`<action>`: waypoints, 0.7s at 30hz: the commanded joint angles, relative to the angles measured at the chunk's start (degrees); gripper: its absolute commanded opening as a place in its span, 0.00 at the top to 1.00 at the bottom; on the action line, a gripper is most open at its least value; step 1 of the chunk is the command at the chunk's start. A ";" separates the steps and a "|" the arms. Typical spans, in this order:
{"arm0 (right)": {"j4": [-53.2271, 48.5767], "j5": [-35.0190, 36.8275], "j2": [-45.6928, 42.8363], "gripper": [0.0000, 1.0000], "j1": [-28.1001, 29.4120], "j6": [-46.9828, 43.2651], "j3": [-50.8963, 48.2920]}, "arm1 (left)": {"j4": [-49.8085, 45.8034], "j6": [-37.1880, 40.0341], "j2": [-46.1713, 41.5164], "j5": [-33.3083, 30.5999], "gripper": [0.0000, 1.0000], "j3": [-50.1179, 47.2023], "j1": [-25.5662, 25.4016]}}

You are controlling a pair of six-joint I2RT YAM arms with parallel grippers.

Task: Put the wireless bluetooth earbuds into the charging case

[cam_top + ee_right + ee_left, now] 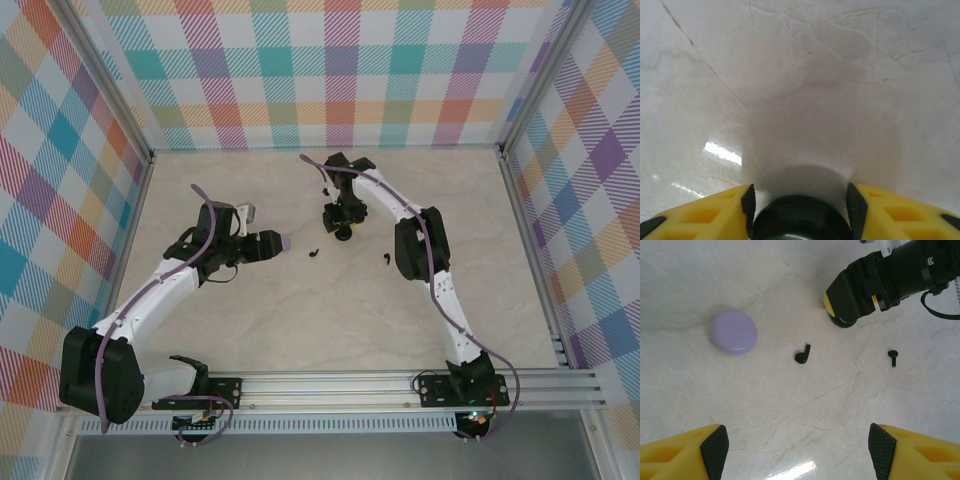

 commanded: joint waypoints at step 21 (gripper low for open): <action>10.90 -9.73 -22.56 0.56 5.19 -12.76 -35.33 | 2.51 -2.29 0.01 3.77 0.25 -1.96 -1.85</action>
